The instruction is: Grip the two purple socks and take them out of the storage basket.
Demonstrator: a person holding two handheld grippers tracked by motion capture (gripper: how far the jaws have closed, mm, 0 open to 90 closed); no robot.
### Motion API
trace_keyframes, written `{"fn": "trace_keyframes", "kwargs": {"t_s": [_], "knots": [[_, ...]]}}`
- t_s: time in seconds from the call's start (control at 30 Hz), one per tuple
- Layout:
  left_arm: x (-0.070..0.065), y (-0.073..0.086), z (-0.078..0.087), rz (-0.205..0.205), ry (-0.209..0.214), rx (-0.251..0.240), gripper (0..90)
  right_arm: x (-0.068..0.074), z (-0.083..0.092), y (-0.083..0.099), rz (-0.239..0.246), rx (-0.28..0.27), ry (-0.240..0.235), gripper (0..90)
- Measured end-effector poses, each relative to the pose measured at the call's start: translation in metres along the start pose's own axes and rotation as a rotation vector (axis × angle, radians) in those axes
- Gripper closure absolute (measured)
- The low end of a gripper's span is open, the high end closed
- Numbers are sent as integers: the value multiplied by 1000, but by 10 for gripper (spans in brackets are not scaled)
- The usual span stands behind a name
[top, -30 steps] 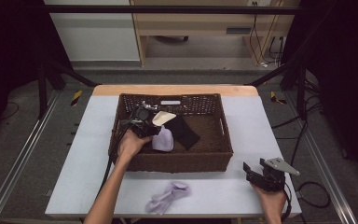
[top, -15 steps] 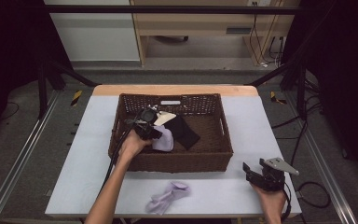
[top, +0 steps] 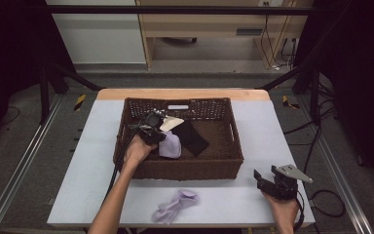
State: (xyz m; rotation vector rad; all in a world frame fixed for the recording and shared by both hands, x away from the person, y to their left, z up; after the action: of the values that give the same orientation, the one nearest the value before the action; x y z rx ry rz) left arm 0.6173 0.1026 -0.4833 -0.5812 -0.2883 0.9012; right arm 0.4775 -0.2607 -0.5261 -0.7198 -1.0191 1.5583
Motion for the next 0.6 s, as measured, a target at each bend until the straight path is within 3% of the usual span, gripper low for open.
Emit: {"fn": "trace_keyframes", "kwargs": {"t_s": [0.1,0.23,0.3,0.47,0.5,0.6], "knots": [[2,2,-5,27,0,29,489,0,0,0,1,-1,0,292],[1,5,-10,13,2,73,460,0,0,0,3,3,-1,292],[-2,6,-11,-3,8,86,511,0,0,0,4,0,-1,293],[-3,8,-9,-31,14,112,800,0,0,0,4,2,-1,293],[-4,6,-7,-26,22,96,848,0,0,0,4,0,-1,293],[-5,3,-2,-30,30,51,869,0,0,0,3,-1,-2,293]]}}
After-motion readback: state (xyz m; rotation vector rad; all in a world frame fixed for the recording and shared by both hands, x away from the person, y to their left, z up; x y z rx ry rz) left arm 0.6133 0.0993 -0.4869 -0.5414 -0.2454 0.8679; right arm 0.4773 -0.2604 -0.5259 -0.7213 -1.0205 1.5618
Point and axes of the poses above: each handheld gripper's, and its own axes: z roughly backward along the jaws, y roughly out of its underside, x roughly to its left, the point moved 8 cm from there along -z, roughly forward along the jaws, and after that the axes turned 4 degrees about -x, right-handed, at the moved point
